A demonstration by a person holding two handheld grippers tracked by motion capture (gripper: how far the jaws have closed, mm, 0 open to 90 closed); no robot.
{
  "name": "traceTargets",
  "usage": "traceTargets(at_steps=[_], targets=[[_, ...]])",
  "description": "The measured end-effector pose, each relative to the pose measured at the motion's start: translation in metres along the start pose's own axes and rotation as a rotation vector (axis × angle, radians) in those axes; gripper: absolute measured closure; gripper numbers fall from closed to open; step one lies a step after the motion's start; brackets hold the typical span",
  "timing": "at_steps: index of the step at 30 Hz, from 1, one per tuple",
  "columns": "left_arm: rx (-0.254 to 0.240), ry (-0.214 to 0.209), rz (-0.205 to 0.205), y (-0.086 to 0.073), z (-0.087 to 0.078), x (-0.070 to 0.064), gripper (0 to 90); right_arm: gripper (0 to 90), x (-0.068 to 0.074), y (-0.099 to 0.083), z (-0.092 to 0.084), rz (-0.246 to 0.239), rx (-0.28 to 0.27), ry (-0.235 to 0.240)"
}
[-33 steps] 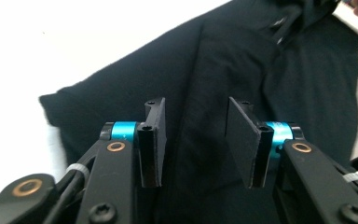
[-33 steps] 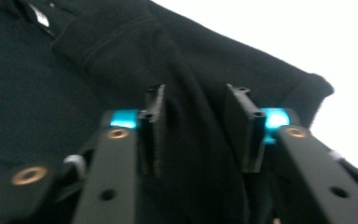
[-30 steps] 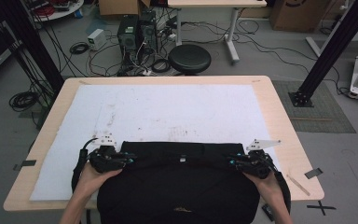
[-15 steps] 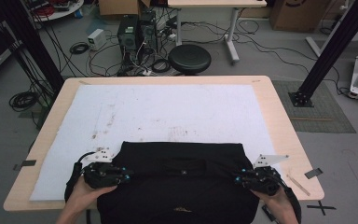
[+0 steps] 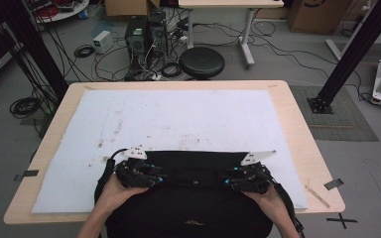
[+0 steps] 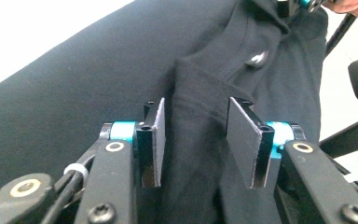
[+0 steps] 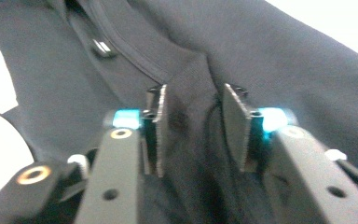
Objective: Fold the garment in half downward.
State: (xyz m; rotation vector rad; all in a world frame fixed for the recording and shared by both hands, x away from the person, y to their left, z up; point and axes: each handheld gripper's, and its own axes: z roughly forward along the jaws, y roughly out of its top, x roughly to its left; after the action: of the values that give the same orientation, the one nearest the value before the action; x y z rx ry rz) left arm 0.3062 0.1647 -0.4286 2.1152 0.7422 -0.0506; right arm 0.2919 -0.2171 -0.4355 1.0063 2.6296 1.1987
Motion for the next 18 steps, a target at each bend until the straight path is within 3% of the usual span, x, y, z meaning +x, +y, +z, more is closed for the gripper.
traceTargets(at_steps=[1, 2, 4, 11, 12, 13, 15, 17, 18], targets=[[-0.002, -0.006, 0.020, -0.003, 0.000, -0.001, 71.3, 73.2, 0.000, 0.000, 0.003, -0.005, 0.003, -0.001], [-0.010, -0.017, 0.026, -0.004, -0.002, -0.002, 80.7, 79.5, 0.002, -0.002, 0.000, -0.002, -0.008, 0.010], [-0.024, -0.034, 0.034, -0.008, -0.007, -0.004, 84.7, 82.3, 0.005, -0.005, -0.004, -0.009, -0.029, 0.022], [-0.045, -0.052, 0.070, -0.014, -0.017, -0.014, 86.1, 84.4, 0.014, -0.013, -0.018, -0.016, -0.049, 0.039], [-0.047, -0.062, 0.087, -0.019, -0.019, -0.023, 86.1, 84.4, 0.014, -0.013, -0.018, -0.016, -0.049, 0.039], [-0.046, -0.066, 0.094, -0.021, -0.019, -0.026, 86.0, 84.4, 0.022, -0.016, -0.022, -0.034, -0.043, 0.051], [-0.046, -0.066, 0.094, -0.021, -0.019, -0.026, 85.8, 84.4, 0.023, -0.019, -0.022, -0.044, -0.044, 0.057], [-0.037, -0.084, 0.098, -0.029, -0.021, -0.032, 85.0, 84.3, 0.023, -0.019, -0.022, -0.044, -0.044, 0.057], [-0.024, -0.102, 0.103, -0.035, -0.025, -0.036, 85.0, 83.6, 0.028, -0.028, -0.027, -0.048, -0.037, 0.081]])
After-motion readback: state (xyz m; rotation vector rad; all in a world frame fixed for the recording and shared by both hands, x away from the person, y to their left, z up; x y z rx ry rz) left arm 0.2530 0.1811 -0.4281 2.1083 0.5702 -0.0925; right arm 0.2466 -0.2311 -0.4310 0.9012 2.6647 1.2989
